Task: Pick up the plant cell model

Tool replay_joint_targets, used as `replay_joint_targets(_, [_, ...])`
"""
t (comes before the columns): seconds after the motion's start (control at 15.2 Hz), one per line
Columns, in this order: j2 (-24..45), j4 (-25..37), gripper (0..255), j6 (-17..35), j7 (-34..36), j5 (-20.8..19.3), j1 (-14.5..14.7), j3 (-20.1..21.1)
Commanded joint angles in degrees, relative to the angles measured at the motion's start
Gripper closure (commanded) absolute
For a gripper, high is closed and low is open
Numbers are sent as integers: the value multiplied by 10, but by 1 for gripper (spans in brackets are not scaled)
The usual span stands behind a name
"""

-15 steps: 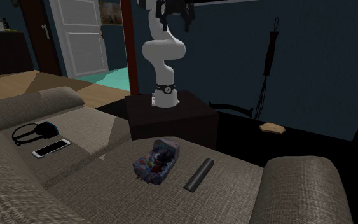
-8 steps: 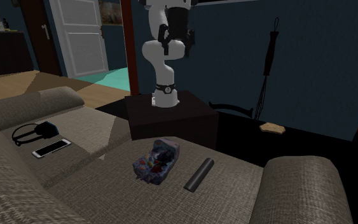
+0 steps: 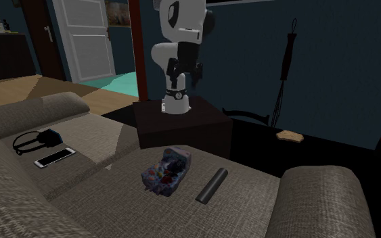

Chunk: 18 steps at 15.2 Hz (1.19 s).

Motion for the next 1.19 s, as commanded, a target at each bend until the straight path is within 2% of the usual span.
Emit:
replay_joint_targets(0.0, [42,-5,0,46,-2,-23,-5,1])
replay_joint_targets(0.2, [110,-9,0,115,2,-68,-21,2])
replay_joint_targets(0.4, [184,-2,0,180,22,-130,-43,6])
replay_joint_targets(0.53, [237,10,0,218,48,-186,-59,8])
replay_joint_targets(0.73, [317,39,0,263,108,-293,-75,3])
replay_joint_targets(0.92, [399,81,0,296,179,-407,-69,-23])
replay_joint_targets(1.12, [436,100,0,313,219,-454,-58,-41])
